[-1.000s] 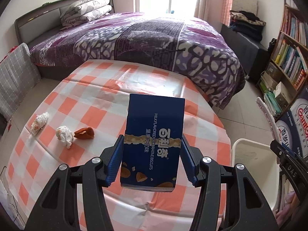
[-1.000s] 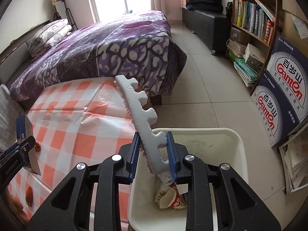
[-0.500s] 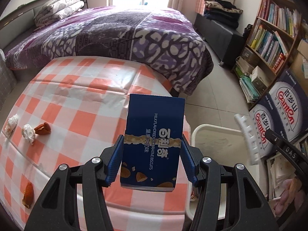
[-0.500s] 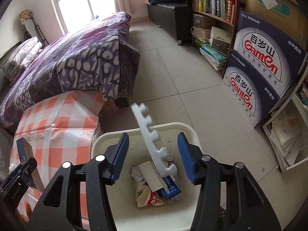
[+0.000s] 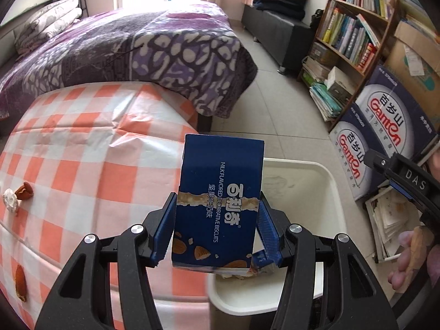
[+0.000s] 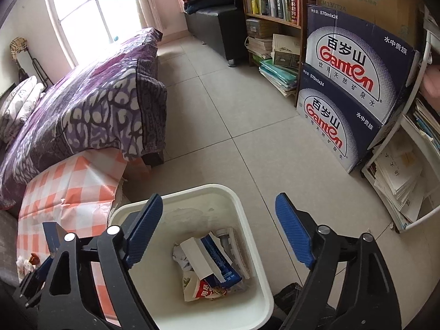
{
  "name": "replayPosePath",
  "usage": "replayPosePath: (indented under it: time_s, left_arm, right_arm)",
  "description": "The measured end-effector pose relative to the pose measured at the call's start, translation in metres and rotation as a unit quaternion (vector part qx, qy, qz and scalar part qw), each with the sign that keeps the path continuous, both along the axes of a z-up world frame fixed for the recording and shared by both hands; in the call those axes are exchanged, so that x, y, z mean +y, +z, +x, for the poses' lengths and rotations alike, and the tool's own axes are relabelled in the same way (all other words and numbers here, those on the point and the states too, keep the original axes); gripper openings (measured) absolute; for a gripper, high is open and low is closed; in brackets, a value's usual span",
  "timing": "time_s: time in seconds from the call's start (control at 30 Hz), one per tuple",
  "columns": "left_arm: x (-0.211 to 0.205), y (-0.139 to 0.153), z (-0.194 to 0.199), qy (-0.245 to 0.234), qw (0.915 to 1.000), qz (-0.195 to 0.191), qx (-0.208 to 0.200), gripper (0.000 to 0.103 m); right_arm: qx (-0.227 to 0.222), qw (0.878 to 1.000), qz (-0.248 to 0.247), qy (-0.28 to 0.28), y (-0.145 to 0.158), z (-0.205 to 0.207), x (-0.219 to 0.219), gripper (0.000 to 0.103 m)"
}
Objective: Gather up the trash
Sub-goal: 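Carry the biscuit box and foam strip over the white bin and release both, then move both tools back to the table and grasp an orange peel with the left tool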
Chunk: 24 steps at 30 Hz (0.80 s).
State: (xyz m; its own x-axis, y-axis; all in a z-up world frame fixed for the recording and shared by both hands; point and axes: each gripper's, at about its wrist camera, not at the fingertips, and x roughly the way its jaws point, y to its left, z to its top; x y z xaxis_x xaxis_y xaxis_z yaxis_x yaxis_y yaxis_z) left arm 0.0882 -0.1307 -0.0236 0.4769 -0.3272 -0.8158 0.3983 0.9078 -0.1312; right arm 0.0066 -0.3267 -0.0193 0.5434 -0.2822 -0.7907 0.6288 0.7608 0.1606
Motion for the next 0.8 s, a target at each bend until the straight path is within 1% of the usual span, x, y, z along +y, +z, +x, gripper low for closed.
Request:
replayPosePath:
  time_s: [0.03,0.17,0.27,0.3,0.37,0.4,0.6,0.8]
  left_arm:
    - [-0.003,0.0,-0.001,-0.005,1.0,-0.002,0.001,0.055]
    - [-0.015,0.0,-0.006,-0.024,0.9995,-0.016,0.009,0.055]
    - [-0.023,0.001,-0.009,-0.048,0.998,-0.036,0.019,0.057]
    - [-0.025,0.002,-0.01,-0.053,0.9975,-0.043,0.02,0.067]
    - [-0.026,0.005,-0.014,-0.055,0.997,-0.054,0.014,0.081]
    - [-0.026,0.007,-0.015,-0.055,0.9969,-0.056,0.01,0.081]
    - [-0.023,0.005,-0.014,-0.05,0.9981,-0.034,0.009,0.081]
    - [-0.007,-0.001,-0.01,-0.032,0.9994,-0.01,0.008,0.081]
  right_arm:
    - [-0.001,1.0,0.0,-0.005,0.0,-0.002,-0.002,0.091]
    - [-0.001,1.0,0.003,-0.021,-0.001,-0.006,-0.012,0.093]
    - [0.0,0.999,0.006,-0.031,-0.002,-0.009,-0.017,0.096]
    - [-0.001,0.999,0.01,-0.034,-0.002,-0.009,-0.019,0.096]
    - [0.0,0.999,0.017,-0.038,-0.003,-0.01,-0.022,0.096]
    - [0.0,0.999,0.018,-0.039,-0.004,-0.011,-0.022,0.096]
    - [0.004,0.999,0.018,-0.035,-0.005,-0.007,-0.016,0.096]
    - [0.01,1.0,0.009,-0.017,-0.006,0.0,-0.003,0.096]
